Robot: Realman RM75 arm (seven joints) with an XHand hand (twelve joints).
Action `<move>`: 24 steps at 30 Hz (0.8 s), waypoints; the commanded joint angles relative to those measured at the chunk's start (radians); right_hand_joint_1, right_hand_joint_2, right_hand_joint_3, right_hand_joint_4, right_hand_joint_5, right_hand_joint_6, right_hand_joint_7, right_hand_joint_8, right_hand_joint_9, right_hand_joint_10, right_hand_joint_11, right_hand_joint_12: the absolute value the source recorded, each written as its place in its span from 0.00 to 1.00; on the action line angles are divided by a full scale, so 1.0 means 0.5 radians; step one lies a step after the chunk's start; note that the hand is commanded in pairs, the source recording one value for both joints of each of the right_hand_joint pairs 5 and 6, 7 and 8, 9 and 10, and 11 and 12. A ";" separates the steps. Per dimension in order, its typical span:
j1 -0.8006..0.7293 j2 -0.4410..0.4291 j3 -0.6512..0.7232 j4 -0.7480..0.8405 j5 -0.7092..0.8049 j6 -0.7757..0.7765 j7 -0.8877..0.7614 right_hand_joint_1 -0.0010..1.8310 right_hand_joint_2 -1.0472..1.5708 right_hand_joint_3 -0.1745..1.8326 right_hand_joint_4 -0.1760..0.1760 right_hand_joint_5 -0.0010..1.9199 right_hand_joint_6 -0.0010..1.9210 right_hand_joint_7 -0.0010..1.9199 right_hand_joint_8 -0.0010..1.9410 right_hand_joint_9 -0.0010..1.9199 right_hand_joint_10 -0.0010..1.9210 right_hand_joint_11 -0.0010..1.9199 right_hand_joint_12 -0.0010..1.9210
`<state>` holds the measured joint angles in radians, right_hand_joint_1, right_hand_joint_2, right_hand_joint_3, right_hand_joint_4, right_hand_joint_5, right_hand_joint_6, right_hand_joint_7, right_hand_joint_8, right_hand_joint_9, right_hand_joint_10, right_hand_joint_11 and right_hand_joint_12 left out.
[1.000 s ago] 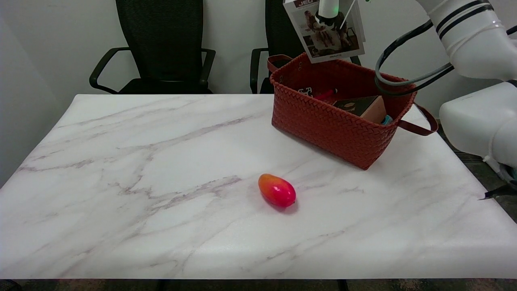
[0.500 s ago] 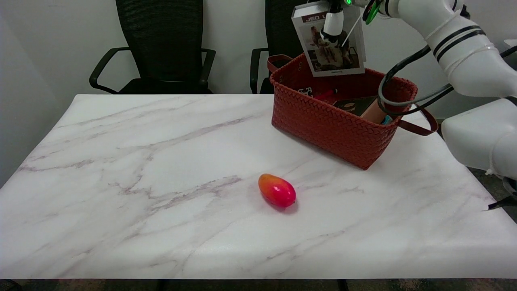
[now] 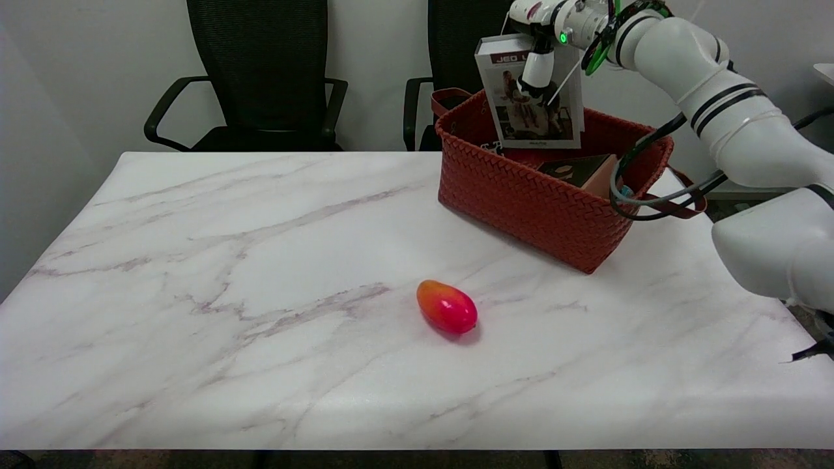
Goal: Place the wooden mortar into the brown storage basket.
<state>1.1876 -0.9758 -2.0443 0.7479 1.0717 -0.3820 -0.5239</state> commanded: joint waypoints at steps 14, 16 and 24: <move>-0.159 0.005 0.028 -0.006 0.103 0.164 -0.014 0.75 0.36 0.77 0.50 0.08 0.08 0.38 0.38 0.33 0.33 0.22 0.22; -0.156 0.003 0.049 0.020 0.101 0.183 -0.016 0.74 0.33 0.73 0.50 0.08 0.08 0.36 0.35 0.30 0.30 0.20 0.20; -0.142 0.005 0.177 0.216 0.102 0.107 -0.016 0.70 0.14 0.19 0.50 0.01 0.01 0.22 0.22 0.21 0.21 0.11 0.11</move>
<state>1.1172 -0.9723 -2.0260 0.7517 1.1188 -0.3081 -0.5298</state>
